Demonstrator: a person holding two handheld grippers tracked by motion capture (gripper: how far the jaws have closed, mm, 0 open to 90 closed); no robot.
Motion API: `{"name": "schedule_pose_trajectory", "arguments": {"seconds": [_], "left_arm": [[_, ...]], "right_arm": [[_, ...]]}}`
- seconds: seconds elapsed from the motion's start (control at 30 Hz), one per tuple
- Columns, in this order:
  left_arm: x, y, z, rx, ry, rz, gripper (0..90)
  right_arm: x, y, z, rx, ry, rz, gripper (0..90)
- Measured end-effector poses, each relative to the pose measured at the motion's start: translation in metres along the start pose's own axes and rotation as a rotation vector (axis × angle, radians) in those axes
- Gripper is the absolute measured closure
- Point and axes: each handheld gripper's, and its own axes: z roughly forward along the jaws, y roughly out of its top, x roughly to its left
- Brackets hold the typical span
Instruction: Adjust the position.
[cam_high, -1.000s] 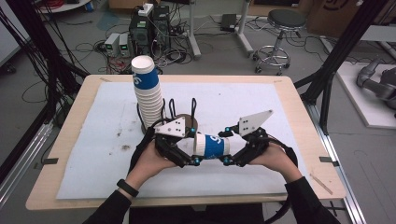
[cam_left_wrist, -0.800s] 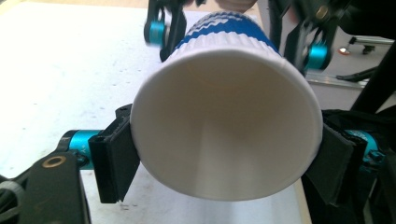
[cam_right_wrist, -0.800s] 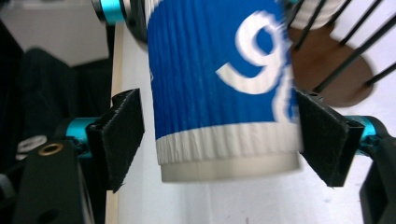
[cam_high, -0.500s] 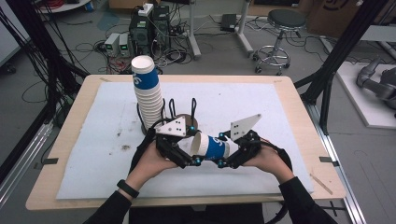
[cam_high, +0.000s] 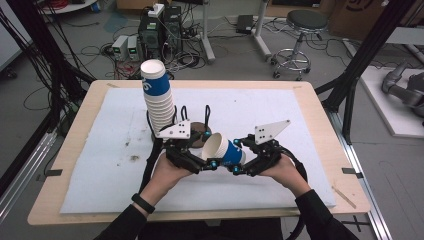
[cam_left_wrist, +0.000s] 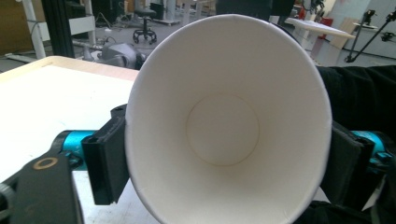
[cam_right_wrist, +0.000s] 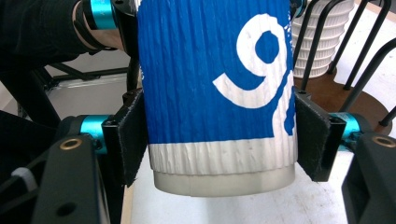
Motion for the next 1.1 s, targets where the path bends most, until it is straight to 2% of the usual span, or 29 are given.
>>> {"name": "schedule_pose_trajectory", "arguments": {"seconds": [0.1,0.17,0.27,0.4,0.5,0.53,0.6,0.63,0.67,0.7,0.77,0.93,1.07,1.1], "left_arm": [[0.000,0.001,0.000,0.033,-0.005,0.014,20.1],[-0.002,0.004,0.001,0.066,0.003,0.039,20.7],[-0.005,0.007,0.003,0.139,0.020,0.084,20.9],[-0.008,0.011,0.006,0.228,0.033,0.123,21.2],[-0.008,0.015,0.007,0.260,0.030,0.124,21.3],[-0.008,0.016,0.007,0.262,0.027,0.125,21.4],[-0.008,0.018,0.007,0.267,0.024,0.121,21.4],[-0.008,0.018,0.007,0.261,0.028,0.119,21.2],[-0.008,0.018,0.006,0.241,0.035,0.112,17.9],[-0.008,0.018,0.006,0.201,0.038,0.099,17.9],[-0.010,0.015,0.006,0.098,0.053,0.082,14.5],[-0.011,0.010,0.008,-0.040,0.049,0.029,12.8],[-0.011,0.010,0.009,-0.093,0.044,0.020,13.4],[-0.011,0.010,0.010,-0.107,0.031,0.008,13.4]], "right_arm": [[0.001,0.000,0.001,0.018,-0.005,0.003,28.7],[0.002,0.001,0.002,0.053,-0.014,-0.015,27.8],[0.007,0.006,0.004,0.108,-0.061,-0.046,22.3],[0.012,0.011,0.008,0.162,-0.079,-0.082,22.3],[0.012,0.008,0.016,0.226,-0.086,-0.088,24.2],[0.011,0.006,0.020,0.240,-0.084,-0.086,29.0],[0.010,0.004,0.022,0.237,-0.083,-0.090,29.5],[0.010,0.004,0.022,0.230,-0.080,-0.093,30.0],[0.008,0.002,0.020,0.190,-0.064,-0.084,30.0],[0.008,0.002,0.020,0.190,-0.064,-0.084,30.0],[0.005,0.000,0.017,0.125,-0.045,-0.061,30.0],[0.004,-0.002,0.013,-0.012,-0.024,-0.012,30.0],[0.004,-0.003,0.013,-0.080,0.000,0.008,30.0],[0.004,-0.003,0.013,-0.080,0.000,0.008,30.0]]}}
